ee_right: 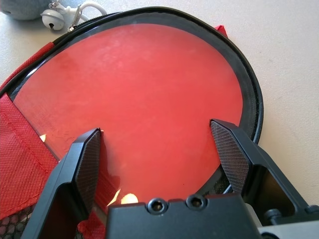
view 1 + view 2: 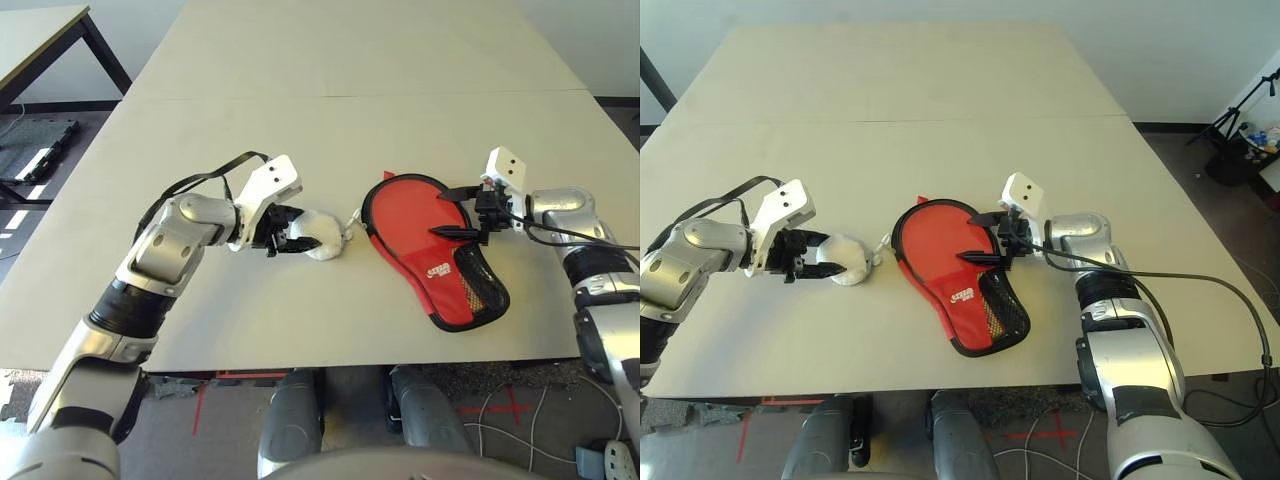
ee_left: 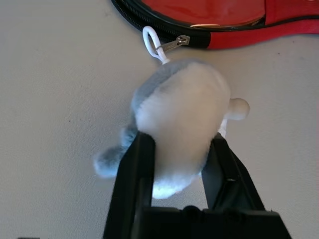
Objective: Store the ping-pong paddle in its case and zip it.
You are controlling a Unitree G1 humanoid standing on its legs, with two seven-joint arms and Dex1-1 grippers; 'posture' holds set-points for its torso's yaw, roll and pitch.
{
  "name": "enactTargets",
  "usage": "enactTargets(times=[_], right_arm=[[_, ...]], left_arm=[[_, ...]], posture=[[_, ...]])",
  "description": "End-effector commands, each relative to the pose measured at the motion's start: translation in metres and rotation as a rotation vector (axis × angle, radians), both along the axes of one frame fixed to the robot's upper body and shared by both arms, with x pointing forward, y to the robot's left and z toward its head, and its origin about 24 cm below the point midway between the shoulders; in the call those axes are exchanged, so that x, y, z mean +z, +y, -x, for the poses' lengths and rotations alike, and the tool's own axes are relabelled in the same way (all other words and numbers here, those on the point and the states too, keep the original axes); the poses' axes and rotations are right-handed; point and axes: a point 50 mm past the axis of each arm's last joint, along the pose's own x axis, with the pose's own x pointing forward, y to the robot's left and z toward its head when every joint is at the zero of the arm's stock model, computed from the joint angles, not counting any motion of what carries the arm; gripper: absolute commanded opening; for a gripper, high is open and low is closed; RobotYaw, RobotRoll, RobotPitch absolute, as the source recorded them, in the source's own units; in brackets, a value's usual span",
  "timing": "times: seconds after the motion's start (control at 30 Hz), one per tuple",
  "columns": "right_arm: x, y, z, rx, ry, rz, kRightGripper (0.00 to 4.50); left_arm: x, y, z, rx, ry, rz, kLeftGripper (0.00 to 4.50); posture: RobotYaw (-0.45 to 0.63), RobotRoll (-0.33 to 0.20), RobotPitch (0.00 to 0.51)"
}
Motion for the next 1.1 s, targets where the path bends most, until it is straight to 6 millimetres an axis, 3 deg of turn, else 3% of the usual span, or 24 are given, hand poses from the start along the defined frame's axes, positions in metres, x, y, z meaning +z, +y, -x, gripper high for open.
enactTargets(times=[0.03, 0.17, 0.43, 0.7, 1.1], right_arm=[[-0.024, -0.004, 0.009, -0.005, 0.087, 0.062, 4.50], [-0.025, -0.004, 0.010, -0.002, 0.086, 0.067, 4.50], [-0.031, -0.002, 0.015, 0.009, 0.089, 0.069, 4.50], [-0.037, 0.002, 0.022, 0.023, 0.099, 0.058, 4.50], [-0.041, 0.004, 0.034, 0.013, 0.106, 0.042, 4.50]], left_arm=[[0.003, 0.000, -0.007, 0.006, -0.015, -0.025, 0.88], [0.009, -0.001, -0.021, 0.037, -0.071, -0.035, 0.10], [0.024, -0.013, -0.069, 0.116, -0.263, -0.061, 0.09], [0.049, -0.041, -0.109, 0.152, -0.411, -0.069, 0.09], [0.067, -0.101, -0.120, 0.174, -0.541, -0.030, 0.09]], posture=[[0.03, 0.000, 0.161], [0.02, 0.000, 0.160], [0.00, 0.000, 0.161], [-0.05, 0.000, 0.165], [-0.13, 0.000, 0.175]])
